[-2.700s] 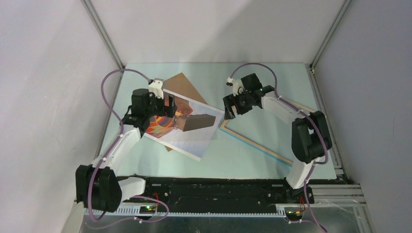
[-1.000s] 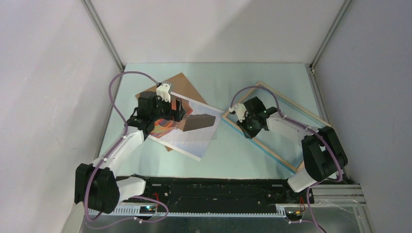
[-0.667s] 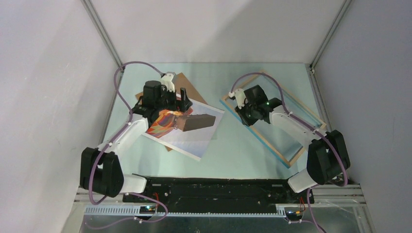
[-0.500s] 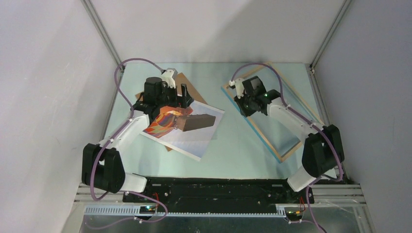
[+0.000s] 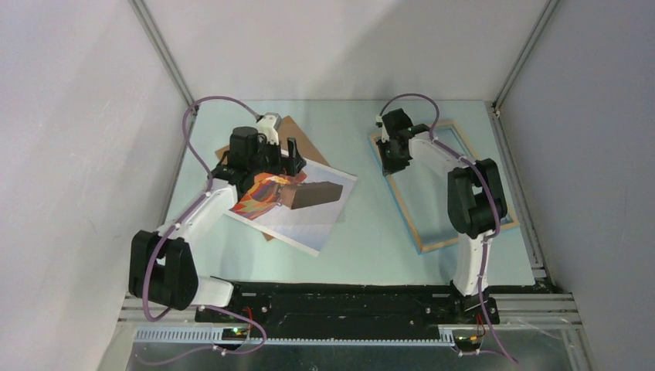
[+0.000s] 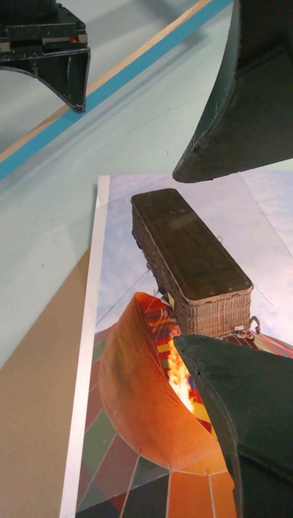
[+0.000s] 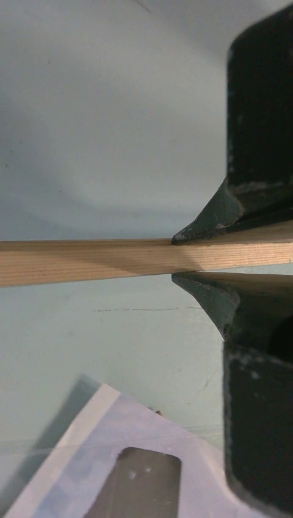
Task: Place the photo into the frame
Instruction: Adjust the photo frame at the center of the board.
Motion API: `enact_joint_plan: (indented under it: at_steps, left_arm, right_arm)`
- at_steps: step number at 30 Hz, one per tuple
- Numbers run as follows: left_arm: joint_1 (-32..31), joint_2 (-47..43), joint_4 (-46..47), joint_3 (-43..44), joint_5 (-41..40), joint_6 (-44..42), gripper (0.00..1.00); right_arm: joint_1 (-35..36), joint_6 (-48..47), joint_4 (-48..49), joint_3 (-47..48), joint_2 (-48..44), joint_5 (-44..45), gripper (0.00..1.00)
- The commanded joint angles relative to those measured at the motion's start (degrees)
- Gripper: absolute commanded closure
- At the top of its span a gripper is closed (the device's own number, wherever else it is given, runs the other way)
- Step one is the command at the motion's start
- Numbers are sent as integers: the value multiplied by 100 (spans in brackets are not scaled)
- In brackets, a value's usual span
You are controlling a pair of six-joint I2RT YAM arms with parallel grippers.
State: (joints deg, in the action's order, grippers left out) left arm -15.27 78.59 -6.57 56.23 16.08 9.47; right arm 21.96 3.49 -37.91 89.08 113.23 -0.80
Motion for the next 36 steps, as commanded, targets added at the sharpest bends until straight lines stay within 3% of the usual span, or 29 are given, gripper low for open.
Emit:
enact_joint_plan:
  at_steps: [1,22,24,26,27,28,29,31,36]
  left_arm:
    - [-29,-351,106,-177,-227,-274,2]
    - [-26,-581,45,-610,-560,-676,2]
    - [-21,-677,34,-664,-593,-720,2]
    - [-20,-780,32,-725,-628,-820,2]
    - [-25,-857,24,-764,-673,-840,2]
    - [-22,-895,19,-785,-696,-888,2]
    - [-23,-965,-12,-819,-754,-913,2]
    - [-8,-1054,-96,-835,-870,-936,2]
    - [183,-1275,-278,-880,-965,-1108,2]
  right_arm:
    - [2,806,24,448,349,-101,100]
    - [-20,2222,265,1470,1568,-977,100]
    - [-10,2200,248,1464,1579,-972,90]
    - [-7,2149,249,1414,1535,-921,72]
    - [-7,2122,264,1390,1505,-873,57]
    - [-3,2040,270,1357,1429,-849,51]
    - [0,2001,263,1349,1326,-796,37]
    - [5,1867,299,1309,1119,-774,21]
    - [29,1353,453,1216,534,-695,7]
